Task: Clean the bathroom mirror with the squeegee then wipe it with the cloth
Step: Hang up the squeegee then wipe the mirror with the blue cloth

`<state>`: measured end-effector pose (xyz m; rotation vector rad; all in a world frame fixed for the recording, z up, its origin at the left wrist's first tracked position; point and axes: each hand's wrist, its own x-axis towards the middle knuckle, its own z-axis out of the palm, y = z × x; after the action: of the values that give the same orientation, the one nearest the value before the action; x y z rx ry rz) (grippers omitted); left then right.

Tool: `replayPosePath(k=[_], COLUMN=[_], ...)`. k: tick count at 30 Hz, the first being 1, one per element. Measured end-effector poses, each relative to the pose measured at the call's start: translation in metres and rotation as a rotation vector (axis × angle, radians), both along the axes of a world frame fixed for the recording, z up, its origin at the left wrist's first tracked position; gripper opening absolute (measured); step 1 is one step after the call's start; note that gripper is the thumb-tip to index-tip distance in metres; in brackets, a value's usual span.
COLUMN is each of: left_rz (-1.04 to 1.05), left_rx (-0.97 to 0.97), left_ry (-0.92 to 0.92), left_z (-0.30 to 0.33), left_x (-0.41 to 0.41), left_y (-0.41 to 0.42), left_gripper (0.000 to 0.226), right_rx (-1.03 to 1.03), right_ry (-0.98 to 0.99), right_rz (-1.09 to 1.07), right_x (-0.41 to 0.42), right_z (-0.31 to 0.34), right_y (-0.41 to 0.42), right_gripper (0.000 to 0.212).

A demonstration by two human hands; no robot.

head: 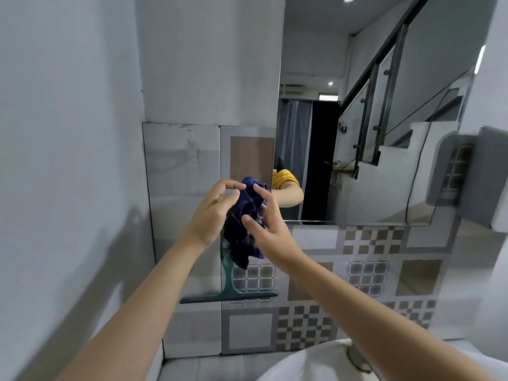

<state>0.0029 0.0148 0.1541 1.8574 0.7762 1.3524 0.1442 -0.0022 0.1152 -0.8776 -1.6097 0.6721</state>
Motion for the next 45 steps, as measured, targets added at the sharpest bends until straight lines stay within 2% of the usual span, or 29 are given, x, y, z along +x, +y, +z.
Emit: replayPosePath(k=[3, 6, 10, 16, 22, 24, 28, 30, 33, 35, 37, 40, 43, 45], left_rz=[-0.007, 0.042, 0.12, 0.113, 0.107, 0.113, 0.117, 0.124, 0.137, 0.171, 0.221, 0.328, 0.48, 0.564], left_rx=[0.081, 0.148, 0.218, 0.208, 0.185, 0.197, 0.191, 0.142, 0.138, 0.193, 0.216, 0.258, 0.317, 0.317], left_ry=[0.038, 0.143, 0.14, 0.099, 0.068, 0.061, 0.051, 0.028, 0.022, 0.046, 0.073, 0.133, 0.154, 0.145], left_z=[0.001, 0.003, 0.01, 0.028, 0.041, 0.044, 0.047, 0.049, 0.05, 0.049, 0.048, 0.044, 0.042, 0.043], left_x=[-0.008, -0.014, -0.021, -0.026, -0.04, -0.043, -0.047, -0.05, -0.053, -0.054, -0.054, -0.056, -0.058, -0.061], left_y=[-0.01, -0.017, -0.024, -0.035, -0.047, -0.053, -0.061, -0.063, -0.066, -0.064, -0.061, -0.052, -0.046, -0.041], left_gripper=[0.017, 0.037, 0.048, 0.042, 0.034, 0.038, 0.049, 0.042, 0.018, 0.02, 0.017, 0.02, 0.028, 0.03], right_rx=[-0.053, -0.048, 0.0, 0.125, 0.209, 0.222, 0.236, 0.211, 0.158, 0.147, 0.171, 0.205, 0.346, 0.425], right_ry=[0.027, 0.006, -0.008, -0.1, -0.094, -0.098, -0.067, -0.033, 0.014, 0.047, 0.047, -0.043, -0.232, -0.336], right_rz=[0.113, 0.135, 0.157, 0.005, -0.085, -0.09, -0.06, -0.034, -0.014, -0.029, -0.077, -0.184, -0.339, -0.363], right_x=[0.008, 0.012, 0.014, 0.004, -0.004, -0.008, -0.016, -0.018, -0.021, -0.024, -0.026, -0.028, -0.026, -0.026], right_z=[0.015, 0.028, 0.04, 0.053, 0.063, 0.066, 0.067, 0.067, 0.067, 0.068, 0.07, 0.073, 0.08, 0.086], right_y=[-0.012, -0.024, -0.031, -0.034, -0.027, -0.028, -0.031, -0.032, -0.032, -0.032, -0.031, -0.026, -0.019, -0.013], right_gripper=[0.038, 0.032, 0.031, 0.035, 0.035, 0.04, 0.033, 0.031, 0.024, 0.02, 0.025, 0.024, 0.025, 0.031])
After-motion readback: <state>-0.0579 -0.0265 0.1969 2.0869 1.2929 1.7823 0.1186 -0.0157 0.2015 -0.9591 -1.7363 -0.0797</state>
